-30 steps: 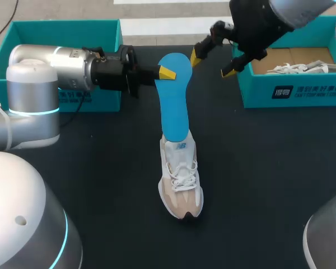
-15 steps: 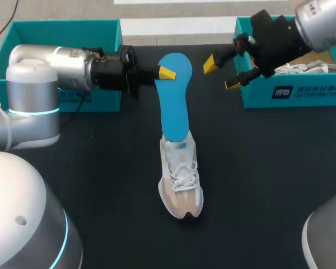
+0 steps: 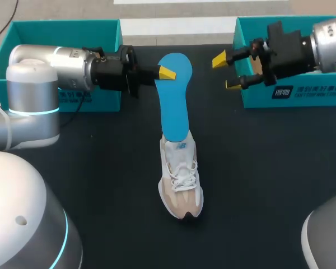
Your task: Take the shoe out of the shoebox, open the shoe tongue, remove and reinsert the insole, then place the shoe into the shoebox
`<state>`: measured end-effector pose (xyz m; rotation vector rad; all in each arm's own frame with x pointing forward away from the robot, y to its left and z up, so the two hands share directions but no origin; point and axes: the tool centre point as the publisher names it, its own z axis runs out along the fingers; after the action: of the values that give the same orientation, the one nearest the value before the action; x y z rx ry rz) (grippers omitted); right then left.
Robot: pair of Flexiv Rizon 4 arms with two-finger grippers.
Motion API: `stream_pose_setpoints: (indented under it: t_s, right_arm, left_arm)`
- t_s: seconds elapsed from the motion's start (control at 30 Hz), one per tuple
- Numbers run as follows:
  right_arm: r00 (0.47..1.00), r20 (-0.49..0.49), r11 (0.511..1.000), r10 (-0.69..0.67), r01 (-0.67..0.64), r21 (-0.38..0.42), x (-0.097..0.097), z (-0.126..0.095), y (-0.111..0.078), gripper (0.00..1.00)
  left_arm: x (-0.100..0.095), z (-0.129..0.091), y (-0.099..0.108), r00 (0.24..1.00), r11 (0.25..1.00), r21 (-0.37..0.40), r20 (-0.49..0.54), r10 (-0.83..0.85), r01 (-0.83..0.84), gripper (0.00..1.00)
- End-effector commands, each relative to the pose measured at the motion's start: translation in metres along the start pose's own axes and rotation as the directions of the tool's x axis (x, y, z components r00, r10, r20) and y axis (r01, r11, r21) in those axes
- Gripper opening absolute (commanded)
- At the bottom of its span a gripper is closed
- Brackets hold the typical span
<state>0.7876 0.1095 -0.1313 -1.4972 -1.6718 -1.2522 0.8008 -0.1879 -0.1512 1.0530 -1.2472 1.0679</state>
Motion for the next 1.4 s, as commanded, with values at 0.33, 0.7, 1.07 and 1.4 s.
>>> stream_pose_setpoints:
  t_s: [0.33,0.7,1.07,1.4]
  right_arm:
    - [0.986,-0.152,0.998,0.066,-0.063,0.030,-0.007,0.001,0.002,1.00]
    - [0.984,-0.165,0.997,0.067,-0.059,0.054,-0.005,0.004,0.008,1.00]
    - [0.984,-0.162,0.997,0.073,-0.067,0.045,-0.005,0.004,0.009,1.00]
    - [0.984,-0.162,0.997,0.073,-0.067,0.045,-0.005,0.004,0.009,1.00]
  left_arm:
    - [-0.001,0.000,0.000,1.000,1.000,0.000,-0.002,0.001,-0.001,0.00]
    - [-0.001,0.000,0.000,1.000,1.000,0.000,-0.002,0.001,-0.001,0.00]
    - [-0.001,0.000,0.000,1.000,1.000,0.000,-0.002,0.001,-0.001,0.00]
    - [0.016,-0.004,0.001,0.965,0.963,-0.085,-0.085,0.249,-0.256,0.00]
